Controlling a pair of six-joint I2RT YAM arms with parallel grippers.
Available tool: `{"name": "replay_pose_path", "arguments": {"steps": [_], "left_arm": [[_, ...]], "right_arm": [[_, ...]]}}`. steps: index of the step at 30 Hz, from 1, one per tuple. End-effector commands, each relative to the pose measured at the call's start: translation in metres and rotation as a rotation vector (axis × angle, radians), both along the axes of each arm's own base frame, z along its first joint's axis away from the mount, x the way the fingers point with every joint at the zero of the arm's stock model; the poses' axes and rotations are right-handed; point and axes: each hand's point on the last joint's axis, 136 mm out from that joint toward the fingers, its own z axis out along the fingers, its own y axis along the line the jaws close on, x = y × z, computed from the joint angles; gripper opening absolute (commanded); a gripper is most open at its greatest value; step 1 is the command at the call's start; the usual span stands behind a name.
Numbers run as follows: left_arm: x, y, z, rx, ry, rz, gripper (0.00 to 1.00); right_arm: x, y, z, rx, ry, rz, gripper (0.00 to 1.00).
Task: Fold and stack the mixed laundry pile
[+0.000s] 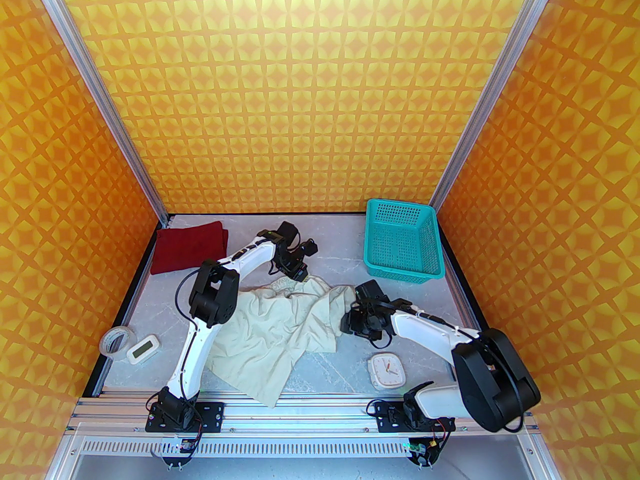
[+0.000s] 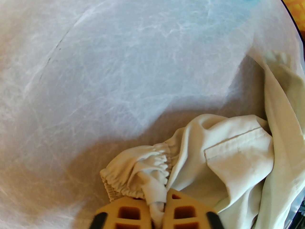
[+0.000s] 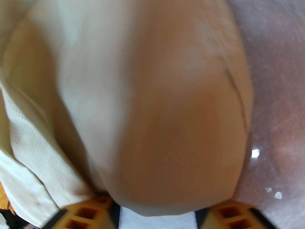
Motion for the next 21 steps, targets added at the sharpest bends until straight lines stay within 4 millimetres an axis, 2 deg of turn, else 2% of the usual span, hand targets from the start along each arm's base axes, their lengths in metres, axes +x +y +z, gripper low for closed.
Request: {"name": "replay_pose_path", "arguments": {"steps": [1,3,6,8,11,15,17,21], "left_arm": [[0.031,-0.004,0.105,-0.200,-0.210,0.085,0.00],[0.037,0.003,0.151,-0.269,-0.303,0.119,0.00],[0.031,0.013,0.232,-0.363,-0.469,0.131,0.00],[0.019,0.019,0.291,-0.426,-0.592,0.122,0.00],[-0.008,0.030,0.365,-0.498,-0.746,0.102,0.00],[-0.056,0.045,0.441,-0.539,-0.945,0.059,0.00],[-0.090,0.052,0.473,-0.549,-1.046,0.020,0.00],[-0.155,0.065,0.515,-0.558,-1.229,-0.050,0.00]], "right_arm": [[0.079,0.039,0.028,0.096,-0.275,0.071,0.24],[0.098,0.040,0.048,0.073,-0.338,0.086,0.14],[0.124,0.043,0.100,0.060,-0.493,0.107,0.05],[0.136,0.040,0.140,0.041,-0.607,0.114,0.00],[0.145,0.032,0.207,0.024,-0.788,0.107,0.00],[0.136,0.020,0.290,0.027,-1.000,0.098,0.00],[0.119,0.014,0.336,0.040,-1.105,0.105,0.00],[0.079,0.000,0.404,0.070,-1.268,0.111,0.00]]}}
